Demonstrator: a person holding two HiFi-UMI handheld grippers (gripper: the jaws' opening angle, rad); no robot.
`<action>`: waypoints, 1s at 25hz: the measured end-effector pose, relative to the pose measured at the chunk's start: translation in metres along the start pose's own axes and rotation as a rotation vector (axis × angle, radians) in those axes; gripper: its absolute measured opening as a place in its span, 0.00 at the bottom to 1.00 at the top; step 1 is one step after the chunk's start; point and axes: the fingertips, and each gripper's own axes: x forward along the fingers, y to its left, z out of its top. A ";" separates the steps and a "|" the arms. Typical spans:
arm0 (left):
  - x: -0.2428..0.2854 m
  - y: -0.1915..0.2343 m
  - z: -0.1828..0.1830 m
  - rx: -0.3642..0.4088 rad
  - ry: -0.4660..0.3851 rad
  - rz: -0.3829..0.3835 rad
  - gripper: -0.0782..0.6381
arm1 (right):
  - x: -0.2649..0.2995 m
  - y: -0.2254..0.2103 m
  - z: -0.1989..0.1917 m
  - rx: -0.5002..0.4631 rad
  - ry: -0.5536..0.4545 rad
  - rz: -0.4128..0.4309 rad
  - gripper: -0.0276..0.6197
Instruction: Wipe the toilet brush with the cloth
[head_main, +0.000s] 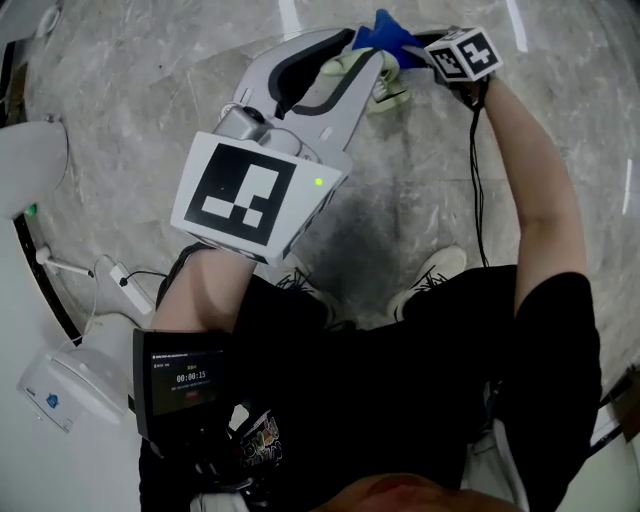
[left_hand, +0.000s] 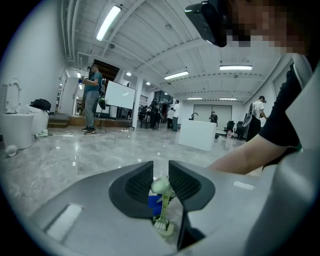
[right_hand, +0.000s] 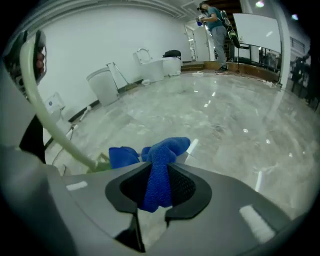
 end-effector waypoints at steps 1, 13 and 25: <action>0.001 0.002 0.000 0.001 -0.007 0.005 0.25 | -0.008 -0.011 -0.017 -0.019 0.044 -0.039 0.19; 0.006 0.008 -0.001 0.001 -0.011 0.015 0.25 | -0.026 0.124 -0.153 -0.147 0.281 0.251 0.19; 0.011 -0.001 0.000 0.025 -0.014 0.013 0.25 | 0.000 0.197 -0.079 0.206 0.011 0.410 0.19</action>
